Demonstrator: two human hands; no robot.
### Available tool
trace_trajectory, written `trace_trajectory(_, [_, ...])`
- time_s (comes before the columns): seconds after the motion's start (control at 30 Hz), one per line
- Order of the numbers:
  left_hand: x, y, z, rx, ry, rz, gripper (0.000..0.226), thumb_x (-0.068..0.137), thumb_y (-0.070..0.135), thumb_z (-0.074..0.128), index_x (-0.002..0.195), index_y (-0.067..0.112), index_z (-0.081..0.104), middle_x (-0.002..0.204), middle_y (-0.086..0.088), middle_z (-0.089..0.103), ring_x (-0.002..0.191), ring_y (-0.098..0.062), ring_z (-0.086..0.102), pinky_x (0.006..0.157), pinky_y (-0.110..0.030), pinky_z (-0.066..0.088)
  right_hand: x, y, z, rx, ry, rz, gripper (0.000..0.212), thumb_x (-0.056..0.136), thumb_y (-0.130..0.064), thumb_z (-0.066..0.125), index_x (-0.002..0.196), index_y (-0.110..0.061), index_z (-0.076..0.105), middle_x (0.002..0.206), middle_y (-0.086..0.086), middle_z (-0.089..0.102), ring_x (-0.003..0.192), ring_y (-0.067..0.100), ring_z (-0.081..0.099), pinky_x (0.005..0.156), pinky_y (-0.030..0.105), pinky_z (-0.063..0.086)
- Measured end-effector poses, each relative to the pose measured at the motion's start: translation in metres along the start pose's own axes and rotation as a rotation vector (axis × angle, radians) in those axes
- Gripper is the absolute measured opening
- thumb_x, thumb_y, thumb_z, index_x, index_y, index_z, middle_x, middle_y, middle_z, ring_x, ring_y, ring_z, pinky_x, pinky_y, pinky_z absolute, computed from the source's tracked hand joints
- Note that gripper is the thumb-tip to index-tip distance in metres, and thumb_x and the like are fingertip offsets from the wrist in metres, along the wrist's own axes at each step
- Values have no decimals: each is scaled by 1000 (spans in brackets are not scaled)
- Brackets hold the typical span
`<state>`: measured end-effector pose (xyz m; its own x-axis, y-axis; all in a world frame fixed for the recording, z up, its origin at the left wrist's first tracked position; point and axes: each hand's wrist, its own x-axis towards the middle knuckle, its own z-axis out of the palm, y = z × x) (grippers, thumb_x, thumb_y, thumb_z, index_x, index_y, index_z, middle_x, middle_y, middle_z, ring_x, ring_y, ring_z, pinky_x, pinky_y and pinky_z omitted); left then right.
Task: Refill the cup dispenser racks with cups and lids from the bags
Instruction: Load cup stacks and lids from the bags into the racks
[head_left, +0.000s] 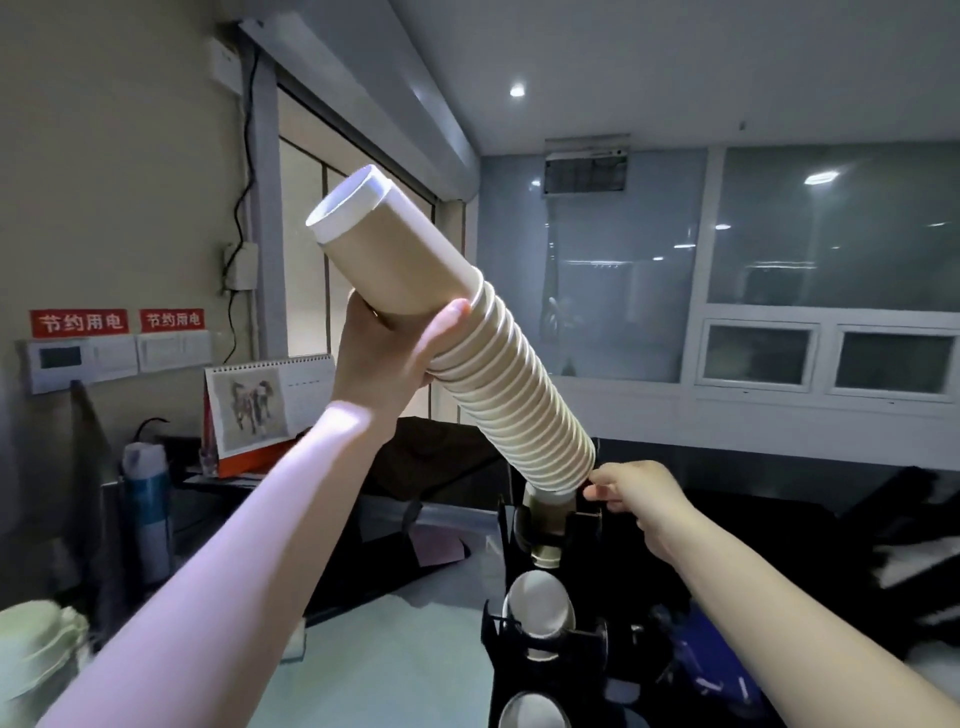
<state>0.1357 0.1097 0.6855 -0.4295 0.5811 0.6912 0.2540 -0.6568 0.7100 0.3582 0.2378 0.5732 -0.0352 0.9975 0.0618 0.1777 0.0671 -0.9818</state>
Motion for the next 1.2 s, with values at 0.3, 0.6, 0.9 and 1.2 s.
trace_trajectory(0.3, [0, 1, 4, 17, -85, 32, 73, 57, 39, 83, 119, 17, 51, 107, 1, 65, 99, -18, 64, 77, -40, 56, -1, 7, 8, -117, 41, -1, 13, 74, -6, 67, 75, -13, 56, 65, 6, 42, 56, 16, 34, 52, 27, 30])
trace_trajectory(0.6, [-26, -19, 16, 102, -79, 135, 75, 53, 50, 82, 117, 29, 48, 100, 22, 61, 93, 5, 59, 70, -12, 48, 2, 14, -1, -533, -130, -170, 29, 81, -15, 55, 92, 11, 62, 91, 27, 66, 105, 27, 61, 68, 38, 47])
trace_trajectory(0.9, [-62, -45, 26, 166, -57, 159, 87, 55, 53, 80, 129, 22, 45, 109, 16, 63, 103, -4, 60, 82, -27, 53, 0, 11, -7, -526, -284, -168, 31, 87, -13, 43, 99, -16, 71, 42, -16, 47, 37, -1, 39, 38, 9, 26])
trace_trajectory(1.2, [-59, -27, 33, 478, -153, 129, 80, 44, 74, 68, 109, 54, 27, 91, 52, 47, 88, 22, 49, 66, -8, 40, 7, 13, -9, -502, -273, -77, 14, 82, -21, 53, 82, -10, 61, 77, 8, 42, 67, 19, 38, 52, 25, 31])
